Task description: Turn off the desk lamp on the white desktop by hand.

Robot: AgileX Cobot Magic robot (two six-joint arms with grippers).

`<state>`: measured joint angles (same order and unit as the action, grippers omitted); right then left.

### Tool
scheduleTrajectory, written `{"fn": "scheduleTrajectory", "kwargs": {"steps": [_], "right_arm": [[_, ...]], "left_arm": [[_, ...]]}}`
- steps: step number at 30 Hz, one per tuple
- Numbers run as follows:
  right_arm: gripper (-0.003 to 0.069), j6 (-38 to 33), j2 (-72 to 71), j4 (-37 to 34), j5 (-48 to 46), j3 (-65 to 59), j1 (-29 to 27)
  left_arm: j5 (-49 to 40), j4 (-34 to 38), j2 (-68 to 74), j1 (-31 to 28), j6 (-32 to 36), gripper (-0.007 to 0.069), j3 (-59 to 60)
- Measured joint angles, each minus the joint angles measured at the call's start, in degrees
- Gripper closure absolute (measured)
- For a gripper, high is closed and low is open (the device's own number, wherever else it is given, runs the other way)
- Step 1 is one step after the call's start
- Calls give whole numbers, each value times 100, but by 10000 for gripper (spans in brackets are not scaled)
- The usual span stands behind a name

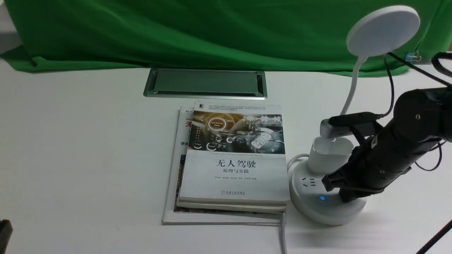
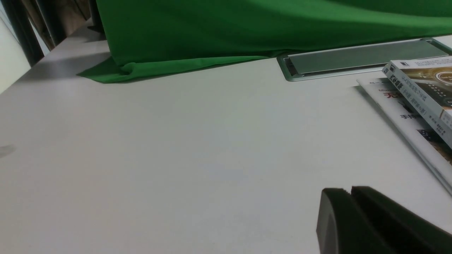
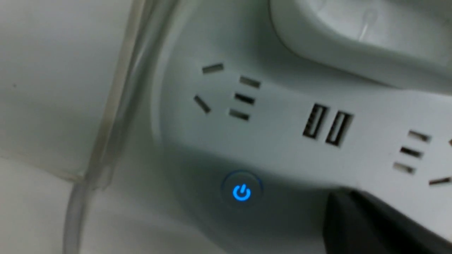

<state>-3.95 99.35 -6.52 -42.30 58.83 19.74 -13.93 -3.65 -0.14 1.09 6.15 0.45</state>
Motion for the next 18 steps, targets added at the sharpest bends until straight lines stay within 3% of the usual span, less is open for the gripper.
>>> {"fn": "scheduleTrajectory", "kwargs": {"steps": [8, 18], "right_arm": [[624, 1, -424, 0, -170, -65, 8], [624, 138, -2655, 17, -357, -1026, 223]], "left_arm": [[0, 0, 0, 0, 4, 605, 0], [0, 0, 0, 0, 4, 605, 0]]}}
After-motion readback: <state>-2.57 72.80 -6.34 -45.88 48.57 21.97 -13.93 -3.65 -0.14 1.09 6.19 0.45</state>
